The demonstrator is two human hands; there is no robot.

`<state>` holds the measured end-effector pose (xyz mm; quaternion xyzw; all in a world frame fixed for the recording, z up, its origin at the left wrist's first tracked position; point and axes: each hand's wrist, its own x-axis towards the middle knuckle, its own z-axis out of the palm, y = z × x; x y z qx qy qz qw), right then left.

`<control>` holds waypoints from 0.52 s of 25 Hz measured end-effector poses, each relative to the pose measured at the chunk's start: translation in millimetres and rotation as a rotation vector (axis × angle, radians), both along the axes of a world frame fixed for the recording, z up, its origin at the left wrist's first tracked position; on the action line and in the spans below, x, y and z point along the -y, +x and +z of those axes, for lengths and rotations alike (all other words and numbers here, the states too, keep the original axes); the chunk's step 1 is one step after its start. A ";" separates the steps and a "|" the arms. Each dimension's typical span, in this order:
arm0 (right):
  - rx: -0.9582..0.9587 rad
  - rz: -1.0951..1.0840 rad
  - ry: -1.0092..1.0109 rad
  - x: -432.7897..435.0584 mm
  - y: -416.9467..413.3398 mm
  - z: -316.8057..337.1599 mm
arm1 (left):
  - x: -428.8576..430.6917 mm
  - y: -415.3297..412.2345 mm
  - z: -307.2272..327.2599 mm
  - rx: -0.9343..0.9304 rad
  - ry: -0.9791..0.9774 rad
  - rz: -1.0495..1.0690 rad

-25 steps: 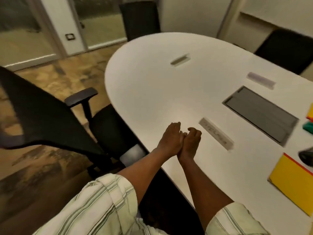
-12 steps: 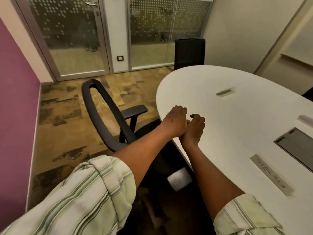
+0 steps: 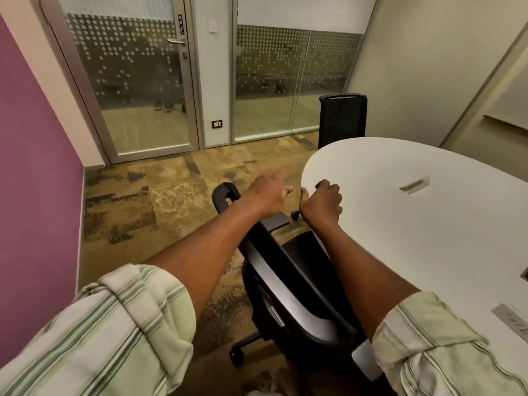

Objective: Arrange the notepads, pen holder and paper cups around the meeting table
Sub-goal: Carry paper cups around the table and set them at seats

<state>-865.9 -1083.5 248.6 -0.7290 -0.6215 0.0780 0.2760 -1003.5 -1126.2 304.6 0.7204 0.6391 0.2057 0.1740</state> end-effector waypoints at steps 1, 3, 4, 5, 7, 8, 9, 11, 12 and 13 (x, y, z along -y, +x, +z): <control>0.010 0.003 -0.009 -12.6 -15.3 0.5 | -10.6 -17.6 -0.6 0.010 -0.008 -0.001; 0.031 -0.006 -0.018 -44.5 -37.9 2.7 | -42.5 -45.0 -0.3 0.008 0.026 -0.014; 0.052 -0.003 -0.019 -47.3 -37.8 4.4 | -44.8 -48.4 -2.8 0.017 0.024 -0.005; 0.067 -0.010 -0.020 -62.0 -44.5 5.0 | -59.2 -57.2 -2.0 0.021 0.026 -0.021; 0.076 -0.029 -0.007 -97.5 -58.7 2.3 | -98.2 -72.9 -2.1 0.038 0.034 -0.040; 0.091 -0.043 0.002 -121.5 -68.2 1.5 | -125.3 -82.6 -3.9 0.039 0.036 -0.061; 0.108 -0.033 0.000 -121.4 -66.9 -0.1 | -125.6 -83.4 -7.7 0.052 0.021 -0.061; 0.109 -0.045 -0.032 -159.8 -82.0 -4.6 | -170.4 -99.2 -6.9 0.056 -0.013 -0.098; 0.118 -0.049 -0.043 -172.3 -88.2 -8.6 | -187.6 -103.7 -10.1 0.050 -0.022 -0.095; 0.125 -0.052 -0.051 -189.8 -98.7 -9.7 | -209.9 -112.2 -11.8 0.050 -0.026 -0.096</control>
